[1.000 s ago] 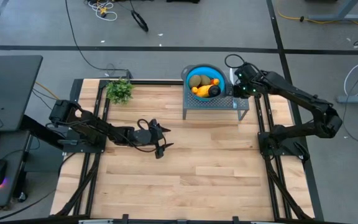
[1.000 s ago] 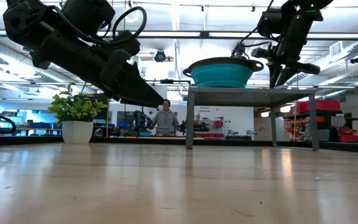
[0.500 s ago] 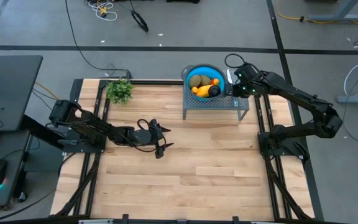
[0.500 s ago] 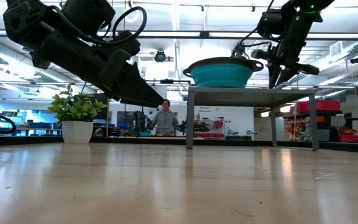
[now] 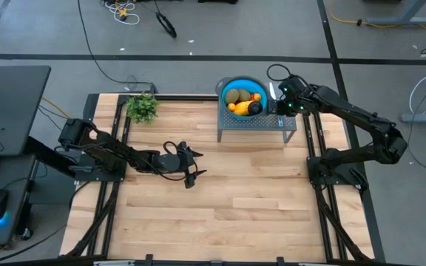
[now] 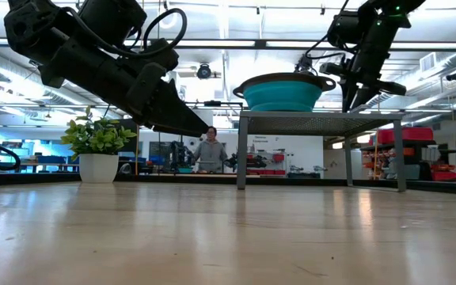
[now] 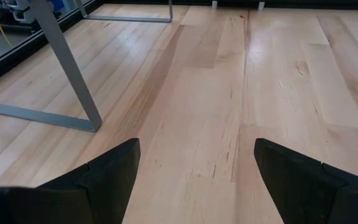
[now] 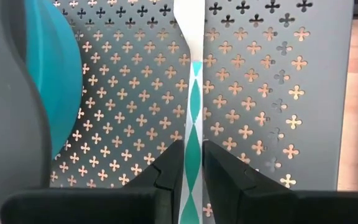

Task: Pick & Place Fruit
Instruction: Put the white and blue knife on the shelf

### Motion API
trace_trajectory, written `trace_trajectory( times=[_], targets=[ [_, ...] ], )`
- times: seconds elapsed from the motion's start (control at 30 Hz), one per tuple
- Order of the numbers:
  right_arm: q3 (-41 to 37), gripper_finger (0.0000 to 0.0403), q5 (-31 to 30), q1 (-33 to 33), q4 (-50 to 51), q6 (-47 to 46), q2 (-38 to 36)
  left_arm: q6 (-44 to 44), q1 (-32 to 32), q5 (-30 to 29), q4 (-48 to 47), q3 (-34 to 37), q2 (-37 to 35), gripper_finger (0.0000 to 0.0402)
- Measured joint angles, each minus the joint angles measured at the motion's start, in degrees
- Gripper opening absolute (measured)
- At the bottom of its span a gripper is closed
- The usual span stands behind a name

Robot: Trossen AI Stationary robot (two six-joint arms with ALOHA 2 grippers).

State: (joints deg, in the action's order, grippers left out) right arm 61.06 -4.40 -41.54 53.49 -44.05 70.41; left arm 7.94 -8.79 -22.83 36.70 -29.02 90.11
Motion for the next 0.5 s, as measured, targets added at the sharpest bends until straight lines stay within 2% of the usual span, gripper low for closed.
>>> trace_trajectory(
  times=[0.5],
  targets=[
    [0.0,0.0141,-1.1,1.1,0.1,1.4,0.0,0.0,-0.1,0.0,-0.2,0.0,0.0,0.0325]
  ],
)
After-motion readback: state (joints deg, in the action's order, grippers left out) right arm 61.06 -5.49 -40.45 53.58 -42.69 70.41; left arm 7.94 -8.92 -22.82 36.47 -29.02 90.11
